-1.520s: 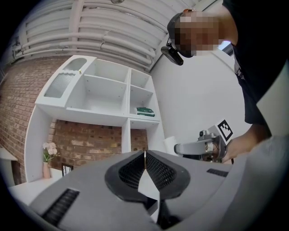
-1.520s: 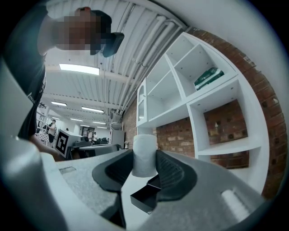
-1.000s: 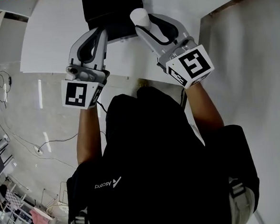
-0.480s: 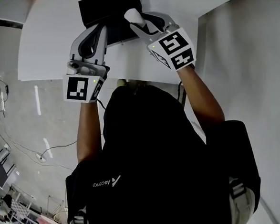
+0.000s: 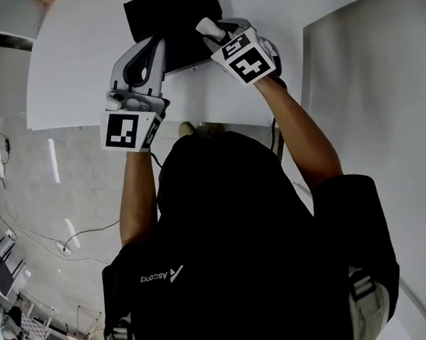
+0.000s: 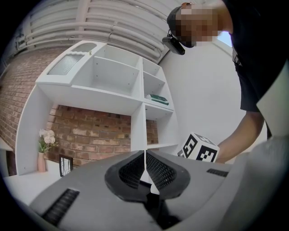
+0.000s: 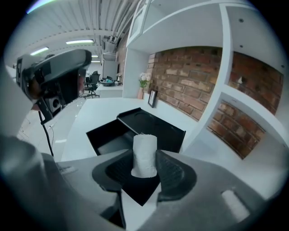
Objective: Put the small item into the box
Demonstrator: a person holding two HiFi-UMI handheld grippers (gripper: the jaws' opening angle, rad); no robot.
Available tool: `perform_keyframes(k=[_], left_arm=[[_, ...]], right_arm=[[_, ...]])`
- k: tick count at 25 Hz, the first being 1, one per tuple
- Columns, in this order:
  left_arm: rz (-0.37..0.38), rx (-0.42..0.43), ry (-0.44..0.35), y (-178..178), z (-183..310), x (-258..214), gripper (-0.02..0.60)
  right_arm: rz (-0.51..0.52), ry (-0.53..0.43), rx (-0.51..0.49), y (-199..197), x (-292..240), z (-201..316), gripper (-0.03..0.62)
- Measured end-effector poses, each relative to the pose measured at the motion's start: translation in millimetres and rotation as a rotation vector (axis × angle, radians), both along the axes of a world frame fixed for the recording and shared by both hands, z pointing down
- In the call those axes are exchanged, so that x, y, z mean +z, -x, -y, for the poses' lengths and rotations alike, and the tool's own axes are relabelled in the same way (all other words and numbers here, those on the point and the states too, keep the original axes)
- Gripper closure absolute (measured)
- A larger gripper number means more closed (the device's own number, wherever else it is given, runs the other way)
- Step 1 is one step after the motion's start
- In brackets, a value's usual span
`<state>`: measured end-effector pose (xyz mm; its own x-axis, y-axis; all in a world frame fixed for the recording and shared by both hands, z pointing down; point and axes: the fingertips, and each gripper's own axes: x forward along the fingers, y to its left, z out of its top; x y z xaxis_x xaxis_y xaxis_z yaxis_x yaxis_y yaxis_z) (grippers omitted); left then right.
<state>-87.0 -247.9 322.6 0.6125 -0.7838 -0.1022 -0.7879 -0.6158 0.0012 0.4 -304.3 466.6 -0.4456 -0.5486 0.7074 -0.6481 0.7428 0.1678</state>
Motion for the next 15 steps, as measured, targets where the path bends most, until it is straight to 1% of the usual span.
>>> perform_keyframes(k=[4,11,15], left_arm=[[-0.027,0.002,-0.001,4,5,-1,0.573],[-0.018,0.021,0.003,10,12,2,0.574],[-0.017,0.024,0.006,11,11,5,0.574]], right_arm=[[-0.084,0.04,0.007,0,23,7,0.433],[-0.176,0.11,0.003,6,53,17,0.433],[-0.216,0.131,0.002,4,70,20,0.431]])
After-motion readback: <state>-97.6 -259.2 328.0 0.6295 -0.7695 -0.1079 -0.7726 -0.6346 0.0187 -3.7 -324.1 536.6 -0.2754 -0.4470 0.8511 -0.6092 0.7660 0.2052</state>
